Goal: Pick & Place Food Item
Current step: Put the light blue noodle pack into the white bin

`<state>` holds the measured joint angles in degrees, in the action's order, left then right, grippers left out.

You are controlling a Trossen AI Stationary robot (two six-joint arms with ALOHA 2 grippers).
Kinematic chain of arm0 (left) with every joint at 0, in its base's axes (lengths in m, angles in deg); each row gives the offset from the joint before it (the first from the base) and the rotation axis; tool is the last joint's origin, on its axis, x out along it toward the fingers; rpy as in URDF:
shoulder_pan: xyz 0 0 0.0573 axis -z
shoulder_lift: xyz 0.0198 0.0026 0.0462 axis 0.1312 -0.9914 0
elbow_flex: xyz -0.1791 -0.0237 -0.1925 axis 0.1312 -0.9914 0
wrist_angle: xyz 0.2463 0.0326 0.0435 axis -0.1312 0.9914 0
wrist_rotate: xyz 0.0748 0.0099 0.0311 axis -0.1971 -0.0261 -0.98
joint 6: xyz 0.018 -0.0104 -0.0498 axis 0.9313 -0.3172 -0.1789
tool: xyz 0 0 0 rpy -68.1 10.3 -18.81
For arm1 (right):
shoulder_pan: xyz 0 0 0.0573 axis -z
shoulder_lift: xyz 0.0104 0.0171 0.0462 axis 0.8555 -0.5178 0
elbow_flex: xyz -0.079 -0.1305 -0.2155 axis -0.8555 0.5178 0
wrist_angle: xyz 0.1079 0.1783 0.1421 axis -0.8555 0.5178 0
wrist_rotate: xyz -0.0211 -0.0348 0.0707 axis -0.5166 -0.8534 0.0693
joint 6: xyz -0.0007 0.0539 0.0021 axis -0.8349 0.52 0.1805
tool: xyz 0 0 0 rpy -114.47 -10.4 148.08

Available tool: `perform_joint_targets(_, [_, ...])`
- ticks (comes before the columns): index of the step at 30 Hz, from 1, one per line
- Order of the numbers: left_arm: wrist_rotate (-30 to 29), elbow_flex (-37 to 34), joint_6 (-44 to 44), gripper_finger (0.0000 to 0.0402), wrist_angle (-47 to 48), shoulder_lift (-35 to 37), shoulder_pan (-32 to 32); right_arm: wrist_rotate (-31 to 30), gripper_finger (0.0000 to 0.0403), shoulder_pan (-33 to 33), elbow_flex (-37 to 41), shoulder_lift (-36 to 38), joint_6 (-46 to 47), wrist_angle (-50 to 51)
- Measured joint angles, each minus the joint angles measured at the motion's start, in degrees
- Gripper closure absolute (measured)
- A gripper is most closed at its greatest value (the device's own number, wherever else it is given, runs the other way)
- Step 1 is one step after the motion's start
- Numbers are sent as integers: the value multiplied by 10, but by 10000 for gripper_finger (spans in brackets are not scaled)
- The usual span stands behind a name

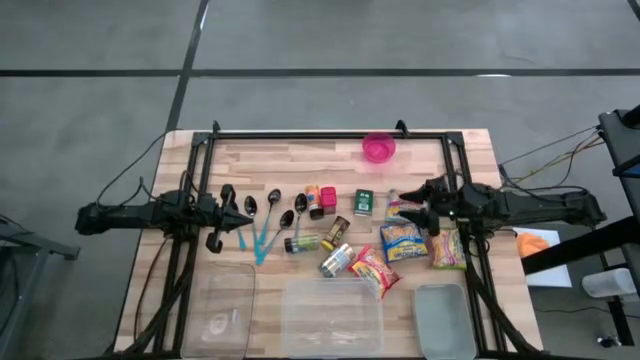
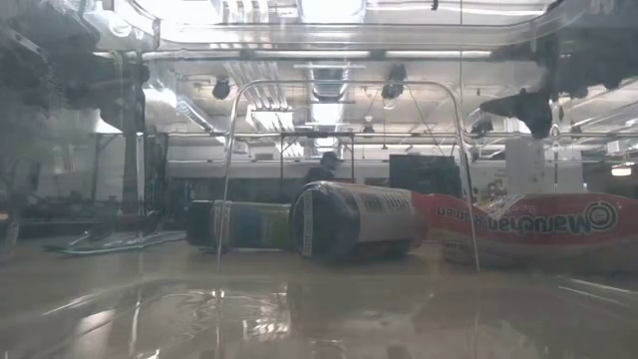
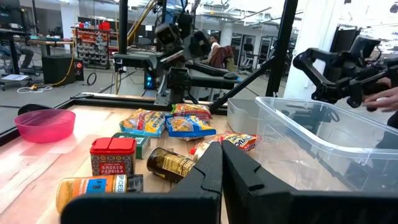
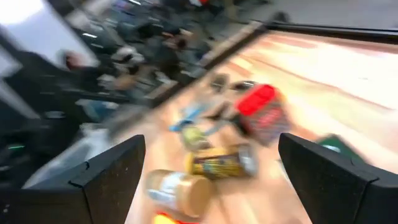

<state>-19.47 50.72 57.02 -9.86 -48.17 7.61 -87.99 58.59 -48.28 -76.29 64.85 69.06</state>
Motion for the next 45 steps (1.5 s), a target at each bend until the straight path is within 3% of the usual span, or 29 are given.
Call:
perform_joint_targets(12, [0, 0, 0, 401, 0, 0, 0, -144, 37, 1, -232, -228, 89, 311])
perform_joint_targets(16, [0, 0, 0, 401, 0, 0, 0, -151, 37, 13, -284, -310, 118, 381])
perform_joint_targets(22, [0, 0, 0, 401, 0, 0, 0, -146, 37, 47, -321, -410, 95, 411])
perform_joint_targets(26, [0, 0, 0, 401, 0, 0, 0, -107, 37, 85, -336, -452, 86, 430])
perform_joint_targets(36, [0, 0, 0, 401, 0, 0, 0, -61, 37, 168, -336, -506, 41, 420])
perform_joint_targets(45, [0, 0, 0, 401, 0, 0, 0, -46, 37, 203, -340, -568, 3, 412])
